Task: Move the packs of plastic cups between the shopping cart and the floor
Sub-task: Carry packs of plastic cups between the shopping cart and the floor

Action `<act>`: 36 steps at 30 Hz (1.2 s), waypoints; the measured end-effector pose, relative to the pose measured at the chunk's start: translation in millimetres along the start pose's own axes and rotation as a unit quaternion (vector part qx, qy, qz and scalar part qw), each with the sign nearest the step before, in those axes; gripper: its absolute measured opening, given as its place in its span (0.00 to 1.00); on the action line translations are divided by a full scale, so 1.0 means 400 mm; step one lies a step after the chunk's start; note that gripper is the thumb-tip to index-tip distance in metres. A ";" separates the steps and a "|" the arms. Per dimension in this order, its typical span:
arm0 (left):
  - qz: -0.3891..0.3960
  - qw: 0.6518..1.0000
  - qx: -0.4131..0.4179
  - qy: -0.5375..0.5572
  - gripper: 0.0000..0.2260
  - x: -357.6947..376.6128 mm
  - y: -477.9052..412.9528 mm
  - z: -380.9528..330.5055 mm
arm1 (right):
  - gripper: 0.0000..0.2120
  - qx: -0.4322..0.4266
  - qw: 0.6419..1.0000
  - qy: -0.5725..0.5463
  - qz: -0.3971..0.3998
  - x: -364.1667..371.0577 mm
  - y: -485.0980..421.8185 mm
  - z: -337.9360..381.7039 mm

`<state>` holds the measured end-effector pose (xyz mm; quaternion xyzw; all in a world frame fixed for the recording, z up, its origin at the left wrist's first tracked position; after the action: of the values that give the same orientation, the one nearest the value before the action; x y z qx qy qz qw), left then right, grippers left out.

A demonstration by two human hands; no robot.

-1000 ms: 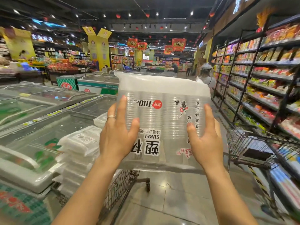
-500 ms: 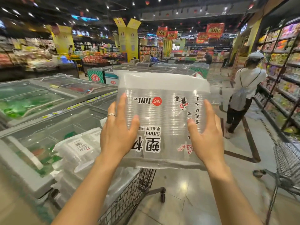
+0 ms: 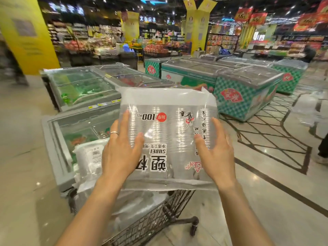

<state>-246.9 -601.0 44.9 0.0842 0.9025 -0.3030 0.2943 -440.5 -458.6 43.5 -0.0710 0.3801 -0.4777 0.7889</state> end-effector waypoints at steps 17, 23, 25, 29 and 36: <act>-0.032 0.956 -0.256 -0.138 0.30 -0.035 -0.217 0.431 | 0.34 -0.106 0.948 0.026 0.299 0.673 -0.245 0.073; 0.015 0.940 -0.293 -0.173 0.30 -0.002 -0.232 0.504 | 0.33 -0.077 0.932 0.024 0.354 0.785 -0.270 0.047; 0.024 0.936 -0.305 -0.172 0.30 0.013 -0.239 0.533 | 0.33 -0.070 0.924 0.029 0.375 0.824 -0.275 0.034; 0.040 0.923 -0.341 -0.172 0.30 0.040 -0.246 0.584 | 0.32 -0.065 0.913 0.041 0.400 0.890 -0.286 0.010; 0.028 0.916 -0.355 -0.183 0.30 0.101 -0.239 0.609 | 0.29 -0.107 0.899 0.067 0.419 0.967 -0.299 -0.041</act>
<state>-194.4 -824.0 -88.0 -0.0577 0.8785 0.0359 0.4729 -436.5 -830.8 -117.1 0.0424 0.4754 -0.0631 0.8765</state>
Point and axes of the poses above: each hand's wrist, its own y-axis away from the middle knuckle, its own x-axis out of the palm, z = x × y, the point moved 2 cm from there along -y, towards the middle knuckle, and after that the axes turned 6 degrees about y, right-handed, at the moved point
